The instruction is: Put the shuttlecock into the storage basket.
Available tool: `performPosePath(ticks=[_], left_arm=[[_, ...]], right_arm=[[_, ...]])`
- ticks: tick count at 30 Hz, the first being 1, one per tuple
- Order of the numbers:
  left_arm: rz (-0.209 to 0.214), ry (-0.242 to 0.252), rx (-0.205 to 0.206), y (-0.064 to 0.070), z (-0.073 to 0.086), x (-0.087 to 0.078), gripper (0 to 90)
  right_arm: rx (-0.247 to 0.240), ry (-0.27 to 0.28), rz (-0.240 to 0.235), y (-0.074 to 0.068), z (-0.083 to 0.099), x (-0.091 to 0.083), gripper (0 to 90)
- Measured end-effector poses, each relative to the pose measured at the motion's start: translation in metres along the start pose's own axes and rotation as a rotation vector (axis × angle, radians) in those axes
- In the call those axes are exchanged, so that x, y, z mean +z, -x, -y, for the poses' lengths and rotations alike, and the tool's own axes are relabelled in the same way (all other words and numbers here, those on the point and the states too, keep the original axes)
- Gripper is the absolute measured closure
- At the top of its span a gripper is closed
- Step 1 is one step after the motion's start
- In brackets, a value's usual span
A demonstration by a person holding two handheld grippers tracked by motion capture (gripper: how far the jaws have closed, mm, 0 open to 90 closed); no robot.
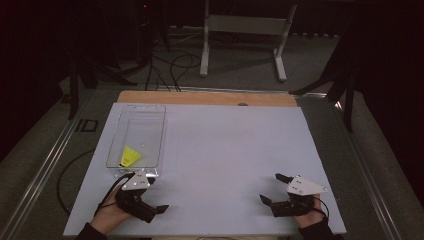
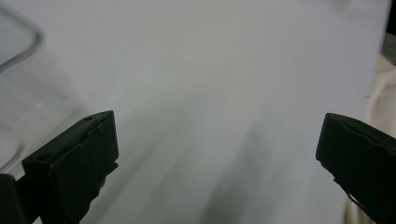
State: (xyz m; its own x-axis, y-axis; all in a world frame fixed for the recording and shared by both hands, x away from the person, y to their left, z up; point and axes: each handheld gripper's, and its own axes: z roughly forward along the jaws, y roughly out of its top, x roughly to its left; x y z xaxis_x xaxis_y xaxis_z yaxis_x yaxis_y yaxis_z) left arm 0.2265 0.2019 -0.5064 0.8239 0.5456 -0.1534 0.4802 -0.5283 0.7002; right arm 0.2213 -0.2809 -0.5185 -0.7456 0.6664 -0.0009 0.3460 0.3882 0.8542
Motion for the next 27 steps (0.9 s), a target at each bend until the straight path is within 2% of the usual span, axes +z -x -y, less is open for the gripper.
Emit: performPosePath(ticks=[2,3,7,8,9,12,17,20,27], left_arm=[[0.003,0.005,-0.007,-0.001,0.002,-0.001,0.0],[-0.005,0.023,-0.015,0.0,0.007,-0.002,0.0],[-0.02,0.041,-0.032,-0.002,0.015,-0.005,0.0],[-0.046,0.054,-0.031,-0.003,0.018,-0.007,0.0],[-0.053,0.06,-0.031,-0.003,0.019,-0.008,0.0],[-0.066,0.093,-0.04,-0.004,0.022,-0.012,0.0],[-0.089,0.109,-0.066,-0.006,0.03,-0.014,0.0],[-0.056,0.104,-0.073,-0.005,0.032,-0.012,0.0],[-0.044,0.094,-0.096,-0.006,0.033,-0.005,0.0]], right_arm=[[-0.002,0.0,0.0,0.0,0.0,0.0,9.1],[-0.002,0.0,-0.001,0.0,0.0,0.0,9.1],[-0.007,0.004,-0.002,0.001,0.0,0.0,9.1],[-0.003,0.002,0.0,0.0,0.0,-0.001,9.1],[0.001,0.003,-0.001,0.0,0.0,-0.001,9.1],[0.001,0.0,0.001,0.0,0.0,-0.002,9.1],[-0.001,0.002,0.006,0.001,0.001,-0.003,9.1],[0.004,0.002,0.008,0.001,0.001,-0.003,9.1],[-0.002,-0.006,0.006,0.001,0.001,-0.003,9.1]])
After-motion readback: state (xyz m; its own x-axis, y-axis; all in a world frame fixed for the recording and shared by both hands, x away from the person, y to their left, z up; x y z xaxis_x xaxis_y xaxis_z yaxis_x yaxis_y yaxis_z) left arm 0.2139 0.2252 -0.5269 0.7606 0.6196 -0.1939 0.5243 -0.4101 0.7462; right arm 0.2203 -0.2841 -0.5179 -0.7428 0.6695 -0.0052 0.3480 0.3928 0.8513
